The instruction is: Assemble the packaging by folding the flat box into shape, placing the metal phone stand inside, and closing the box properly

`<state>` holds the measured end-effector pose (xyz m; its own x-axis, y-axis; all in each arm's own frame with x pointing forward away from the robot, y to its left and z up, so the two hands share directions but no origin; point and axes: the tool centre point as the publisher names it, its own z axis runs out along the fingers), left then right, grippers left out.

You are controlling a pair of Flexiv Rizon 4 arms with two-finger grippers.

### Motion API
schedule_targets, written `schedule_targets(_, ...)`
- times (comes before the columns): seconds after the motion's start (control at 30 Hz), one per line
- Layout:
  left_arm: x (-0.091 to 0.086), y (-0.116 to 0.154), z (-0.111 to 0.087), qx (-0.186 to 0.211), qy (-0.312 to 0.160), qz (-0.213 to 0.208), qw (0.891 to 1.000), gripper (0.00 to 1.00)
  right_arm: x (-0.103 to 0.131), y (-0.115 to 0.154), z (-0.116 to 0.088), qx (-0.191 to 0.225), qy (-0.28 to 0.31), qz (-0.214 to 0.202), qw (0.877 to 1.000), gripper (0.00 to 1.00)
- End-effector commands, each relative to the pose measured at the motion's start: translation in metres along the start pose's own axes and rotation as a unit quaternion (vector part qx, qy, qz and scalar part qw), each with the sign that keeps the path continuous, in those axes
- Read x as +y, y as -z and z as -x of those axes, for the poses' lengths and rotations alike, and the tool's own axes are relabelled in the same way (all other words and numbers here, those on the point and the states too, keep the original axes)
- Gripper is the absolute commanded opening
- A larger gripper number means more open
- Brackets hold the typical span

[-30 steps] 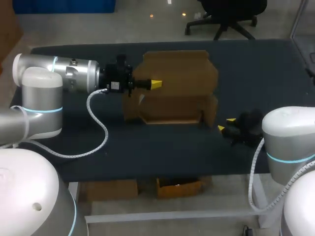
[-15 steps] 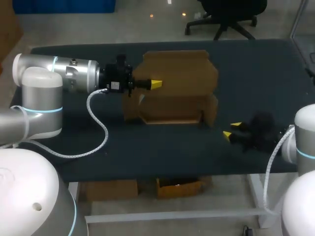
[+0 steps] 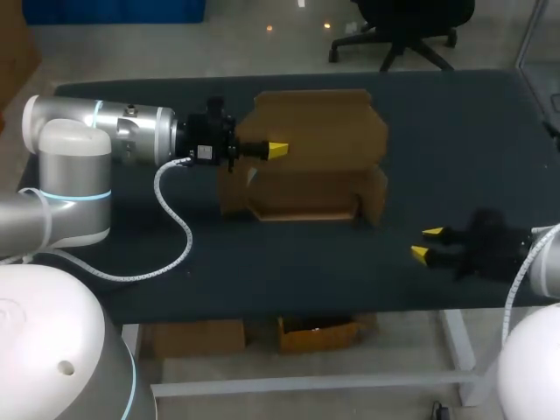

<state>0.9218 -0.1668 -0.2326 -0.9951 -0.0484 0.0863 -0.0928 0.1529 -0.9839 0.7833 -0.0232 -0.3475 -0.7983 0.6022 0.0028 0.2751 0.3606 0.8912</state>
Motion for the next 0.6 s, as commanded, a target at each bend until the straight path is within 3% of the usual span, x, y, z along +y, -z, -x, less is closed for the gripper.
schedule_targets(0.03, 0.0024, -0.0004, 0.0000, 0.000, 0.000, -0.001, 1.000, 0.00, -0.0024, 0.0049, 0.0029, 0.030, 0.001, 0.018, 0.999, 0.40)
schedule_targets(0.6, 0.0035, 0.0011, -0.0046, 0.007, -0.013, 0.005, 1.000, 0.00, -0.0027, 0.0003, 0.0037, 0.032, -0.002, 0.017, 0.999, 0.40)
